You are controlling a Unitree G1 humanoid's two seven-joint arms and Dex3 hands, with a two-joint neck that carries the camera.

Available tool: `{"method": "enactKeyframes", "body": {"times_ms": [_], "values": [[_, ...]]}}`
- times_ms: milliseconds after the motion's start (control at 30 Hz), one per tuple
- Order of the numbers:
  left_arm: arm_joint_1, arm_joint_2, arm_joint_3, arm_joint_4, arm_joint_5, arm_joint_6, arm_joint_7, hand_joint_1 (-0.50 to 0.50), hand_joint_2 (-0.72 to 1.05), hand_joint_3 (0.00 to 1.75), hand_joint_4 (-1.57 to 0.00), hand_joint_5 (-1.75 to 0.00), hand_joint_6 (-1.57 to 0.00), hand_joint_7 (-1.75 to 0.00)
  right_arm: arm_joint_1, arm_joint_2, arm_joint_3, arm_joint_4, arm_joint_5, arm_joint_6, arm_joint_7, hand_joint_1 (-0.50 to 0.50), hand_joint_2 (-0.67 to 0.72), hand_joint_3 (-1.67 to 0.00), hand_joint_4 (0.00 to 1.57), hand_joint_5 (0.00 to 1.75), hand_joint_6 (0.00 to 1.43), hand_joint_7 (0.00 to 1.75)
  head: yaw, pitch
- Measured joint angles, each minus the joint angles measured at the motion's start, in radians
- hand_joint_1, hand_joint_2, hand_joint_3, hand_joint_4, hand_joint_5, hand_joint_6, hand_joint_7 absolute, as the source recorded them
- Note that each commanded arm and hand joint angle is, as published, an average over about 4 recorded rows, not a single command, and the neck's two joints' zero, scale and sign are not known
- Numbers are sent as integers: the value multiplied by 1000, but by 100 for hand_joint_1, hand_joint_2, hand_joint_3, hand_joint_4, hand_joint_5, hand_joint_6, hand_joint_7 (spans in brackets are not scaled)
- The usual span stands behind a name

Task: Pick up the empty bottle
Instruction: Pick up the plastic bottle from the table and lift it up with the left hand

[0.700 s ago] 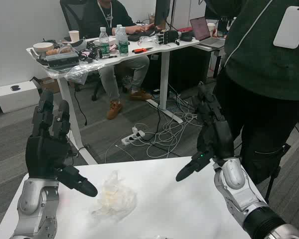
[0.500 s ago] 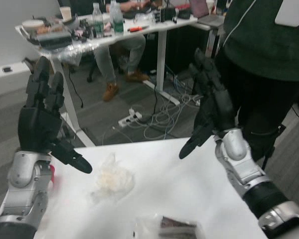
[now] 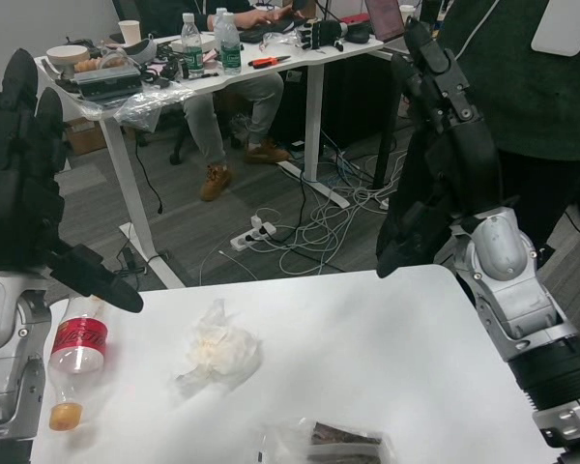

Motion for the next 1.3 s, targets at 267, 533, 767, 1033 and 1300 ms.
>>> {"method": "enactKeyframes", "body": {"times_ms": [267,533,767,1033,1300], "values": [[10,-1,3,-3,0,7,0,-50,-61,0,0,0,0,0,8,0,0,0,0,0,0,-33,53,0,0,0,0,0,154,-63],[77,-59,102,-83,114,174,11,-50,-55,0,0,0,0,0,20,0,1,26,4,-2,1,-33,53,0,0,0,0,0,406,-126],[112,-111,193,-109,275,307,22,-50,-55,0,0,0,0,0,21,1,5,94,20,-11,2,-33,53,0,0,0,0,0,572,-158],[113,-53,253,-104,308,316,-41,-50,-55,0,0,0,0,0,19,6,18,139,20,-18,2,-33,57,0,0,0,0,0,692,-182],[113,225,272,-109,402,391,-330,-50,-35,0,0,0,0,0,18,9,41,171,27,-19,2,-33,53,0,0,0,0,0,750,-194]]}}
